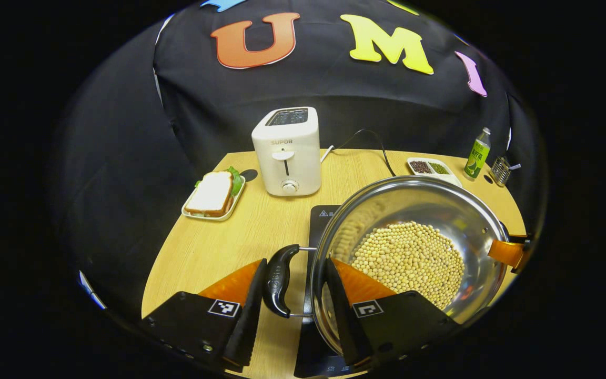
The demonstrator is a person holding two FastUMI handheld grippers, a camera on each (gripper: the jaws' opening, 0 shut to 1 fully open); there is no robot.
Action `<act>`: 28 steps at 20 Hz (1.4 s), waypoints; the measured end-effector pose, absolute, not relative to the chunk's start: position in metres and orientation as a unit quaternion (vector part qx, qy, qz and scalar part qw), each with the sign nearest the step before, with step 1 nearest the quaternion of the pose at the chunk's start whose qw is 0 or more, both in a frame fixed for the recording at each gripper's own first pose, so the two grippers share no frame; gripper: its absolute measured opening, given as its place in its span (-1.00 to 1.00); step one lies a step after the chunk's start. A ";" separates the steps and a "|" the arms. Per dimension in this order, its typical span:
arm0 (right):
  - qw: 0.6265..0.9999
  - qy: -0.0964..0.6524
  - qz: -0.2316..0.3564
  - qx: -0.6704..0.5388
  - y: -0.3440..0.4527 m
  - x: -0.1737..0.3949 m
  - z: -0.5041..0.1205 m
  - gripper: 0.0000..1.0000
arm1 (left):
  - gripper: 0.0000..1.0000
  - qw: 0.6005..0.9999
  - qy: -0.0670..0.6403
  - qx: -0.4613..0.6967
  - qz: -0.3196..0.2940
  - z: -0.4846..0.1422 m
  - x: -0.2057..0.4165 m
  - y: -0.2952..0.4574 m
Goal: First push the handle of the pot to place it horizontally, then grasp the pot with both hands and set it on the induction cooktop.
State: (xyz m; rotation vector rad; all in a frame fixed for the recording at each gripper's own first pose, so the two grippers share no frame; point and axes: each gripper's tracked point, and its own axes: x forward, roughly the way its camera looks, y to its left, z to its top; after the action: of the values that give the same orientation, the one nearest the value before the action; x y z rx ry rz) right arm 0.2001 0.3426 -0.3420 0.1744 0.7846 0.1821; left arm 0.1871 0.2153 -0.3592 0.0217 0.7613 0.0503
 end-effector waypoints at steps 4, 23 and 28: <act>0.918 0.380 0.083 0.085 0.343 0.200 -0.342 0.18 | 0.25 0.928 0.372 0.011 0.025 -0.359 0.187 0.216; 0.949 0.287 0.119 0.049 0.315 0.203 -0.303 0.64 | 0.84 0.965 0.253 0.022 0.069 -0.301 0.172 0.223; 0.963 0.233 0.127 0.039 0.274 0.180 -0.257 0.58 | 0.84 0.972 0.218 0.020 0.084 -0.255 0.143 0.180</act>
State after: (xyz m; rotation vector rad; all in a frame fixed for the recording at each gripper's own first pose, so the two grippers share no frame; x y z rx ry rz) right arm 0.1796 0.2738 -0.2571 0.0798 0.4716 0.2571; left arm 0.1426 0.1805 -0.2553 0.0408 0.4404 0.1690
